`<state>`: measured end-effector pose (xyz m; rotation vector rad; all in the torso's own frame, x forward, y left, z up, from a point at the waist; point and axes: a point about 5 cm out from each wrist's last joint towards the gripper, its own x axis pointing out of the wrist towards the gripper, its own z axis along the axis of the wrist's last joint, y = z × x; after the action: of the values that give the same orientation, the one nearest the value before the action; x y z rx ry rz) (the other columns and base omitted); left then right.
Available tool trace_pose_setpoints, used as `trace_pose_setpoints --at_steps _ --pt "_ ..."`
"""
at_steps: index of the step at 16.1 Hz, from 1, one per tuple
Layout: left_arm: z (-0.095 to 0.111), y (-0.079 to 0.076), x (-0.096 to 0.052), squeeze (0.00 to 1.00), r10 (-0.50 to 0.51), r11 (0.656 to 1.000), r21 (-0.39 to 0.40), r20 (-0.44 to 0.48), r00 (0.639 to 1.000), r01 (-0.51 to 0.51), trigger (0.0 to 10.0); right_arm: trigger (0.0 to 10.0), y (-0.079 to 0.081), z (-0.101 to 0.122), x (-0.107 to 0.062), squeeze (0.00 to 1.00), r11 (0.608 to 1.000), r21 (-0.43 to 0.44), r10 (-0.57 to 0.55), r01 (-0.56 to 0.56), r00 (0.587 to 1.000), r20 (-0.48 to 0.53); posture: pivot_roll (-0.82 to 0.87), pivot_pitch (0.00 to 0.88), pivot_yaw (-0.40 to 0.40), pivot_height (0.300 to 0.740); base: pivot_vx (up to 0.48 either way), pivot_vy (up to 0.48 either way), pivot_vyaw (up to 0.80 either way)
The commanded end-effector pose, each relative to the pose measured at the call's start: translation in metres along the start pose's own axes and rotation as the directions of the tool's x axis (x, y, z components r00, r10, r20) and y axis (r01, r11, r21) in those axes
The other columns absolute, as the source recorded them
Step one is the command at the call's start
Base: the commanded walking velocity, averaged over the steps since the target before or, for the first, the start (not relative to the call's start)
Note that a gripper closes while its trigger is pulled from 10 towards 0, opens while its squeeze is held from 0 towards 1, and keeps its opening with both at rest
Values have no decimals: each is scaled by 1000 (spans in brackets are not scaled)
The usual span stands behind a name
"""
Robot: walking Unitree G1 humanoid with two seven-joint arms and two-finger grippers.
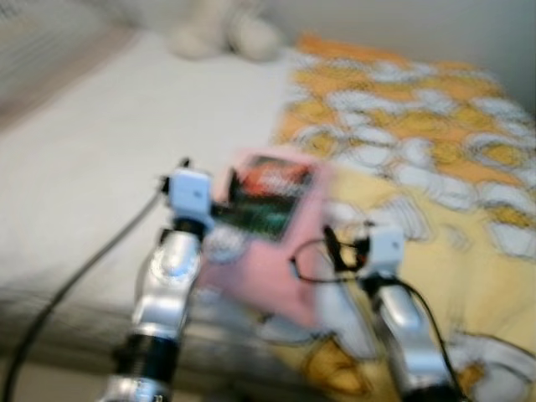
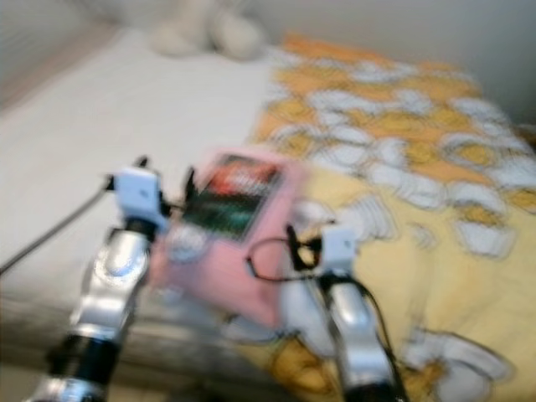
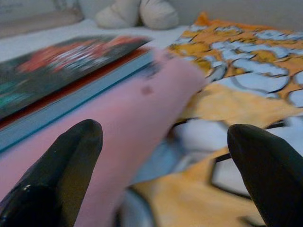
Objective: Clean up the room
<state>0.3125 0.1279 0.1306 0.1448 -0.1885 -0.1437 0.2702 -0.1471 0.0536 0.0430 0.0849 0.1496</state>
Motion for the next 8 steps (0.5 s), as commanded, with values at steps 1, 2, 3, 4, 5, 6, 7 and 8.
trace_pose_setpoints --at_steps 1,2,3,4,5,6,7,8 --pt "4 -1 4 0 -20 1000 -4 8 1000 20 10000 10000 -1 4 1 0 1000 10 -9 9 1000 19 38 0 -45 726 0 0 0" --pt "5 0 8 0 -29 999 -14 -4 1000 29 10000 10000 -2 5 1 0 1000 8 -13 13 1000 22 38 0 -45 726 0 0 0" --pt "5 3 10 0 -28 999 -20 -13 1000 28 10000 10000 -3 6 1 0 1000 7 -16 16 1000 23 38 0 -45 726 0 0 0" --pt "4 8 17 0 -43 999 -15 -41 998 43 10000 10000 -5 4 0 0 1000 10 -28 28 1000 5 39 0 -49 726 0 0 -763" --pt "2 10 21 0 -56 998 -13 -59 997 55 10000 10000 -6 3 0 0 999 11 -33 33 999 0 38 0 -49 726 0 0 -769" --pt "0 16 26 0 -46 999 -21 -85 995 44 10000 10000 -6 3 0 0 999 9 -35 35 999 0 37 0 -49 726 0 0 -763" --pt "-3 19 29 0 -48 998 -36 -111 993 44 10000 10000 -6 3 0 0 999 8 -38 38 999 1 32 0 -48 726 0 0 -763" --pt "-6 23 34 0 -54 997 -58 -145 988 46 10000 10000 -7 4 0 0 999 8 -48 48 999 2 28 0 -47 726 0 0 -763"
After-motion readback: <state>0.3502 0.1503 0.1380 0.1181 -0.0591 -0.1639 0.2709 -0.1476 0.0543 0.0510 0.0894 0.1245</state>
